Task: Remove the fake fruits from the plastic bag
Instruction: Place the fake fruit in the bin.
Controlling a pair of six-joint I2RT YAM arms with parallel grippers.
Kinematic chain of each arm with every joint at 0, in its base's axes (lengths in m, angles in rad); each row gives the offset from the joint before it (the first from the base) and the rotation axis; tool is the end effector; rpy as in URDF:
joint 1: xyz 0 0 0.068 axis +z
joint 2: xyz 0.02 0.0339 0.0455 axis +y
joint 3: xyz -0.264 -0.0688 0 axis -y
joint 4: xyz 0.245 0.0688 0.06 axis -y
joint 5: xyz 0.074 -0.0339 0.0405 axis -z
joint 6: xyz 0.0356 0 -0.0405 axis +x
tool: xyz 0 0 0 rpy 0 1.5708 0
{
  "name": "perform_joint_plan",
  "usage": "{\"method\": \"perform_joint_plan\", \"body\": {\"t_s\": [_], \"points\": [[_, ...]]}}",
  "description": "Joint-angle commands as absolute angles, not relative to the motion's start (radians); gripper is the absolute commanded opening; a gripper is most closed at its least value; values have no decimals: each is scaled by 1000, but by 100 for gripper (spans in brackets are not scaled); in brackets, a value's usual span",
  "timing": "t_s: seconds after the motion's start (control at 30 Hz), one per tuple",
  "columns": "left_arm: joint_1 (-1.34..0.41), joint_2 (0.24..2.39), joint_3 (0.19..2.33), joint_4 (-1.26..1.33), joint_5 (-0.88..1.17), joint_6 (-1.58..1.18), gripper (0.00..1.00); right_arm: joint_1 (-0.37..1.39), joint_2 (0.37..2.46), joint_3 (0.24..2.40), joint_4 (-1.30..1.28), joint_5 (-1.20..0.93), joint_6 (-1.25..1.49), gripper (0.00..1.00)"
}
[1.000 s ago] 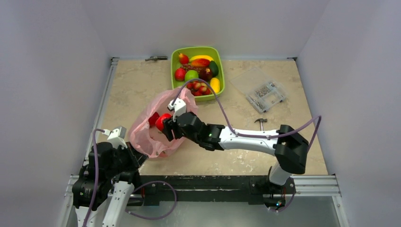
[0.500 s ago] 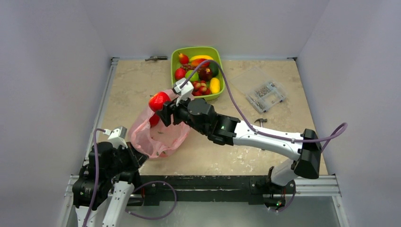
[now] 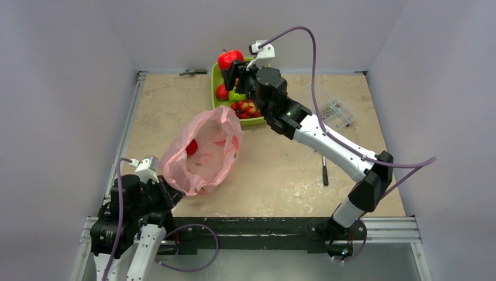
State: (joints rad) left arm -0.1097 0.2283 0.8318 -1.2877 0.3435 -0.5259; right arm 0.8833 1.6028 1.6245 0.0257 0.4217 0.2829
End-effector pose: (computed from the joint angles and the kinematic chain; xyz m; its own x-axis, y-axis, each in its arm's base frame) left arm 0.0124 -0.0134 0.2937 -0.7253 -0.3956 -0.5634 -0.0019 0.8195 -0.5731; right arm 0.2514 0.2832 0.4477 -0.0955 0.2850 -0.9538 -0.4364 0.8492 0.2975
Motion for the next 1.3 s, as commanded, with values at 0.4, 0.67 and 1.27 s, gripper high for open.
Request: {"method": "perform_joint_plan", "body": {"t_s": [0.4,0.67,1.27], "points": [[-110,237,827,-1246,353,-502,0,617,2206,2126,-207,387,278,6],[-109,246,825,-1245,359,-502,0,543,2390,2294,-278,260,334,32],[-110,250,822,-1241,369,-501,0,533,2325,2240,-318,257,274,88]]}}
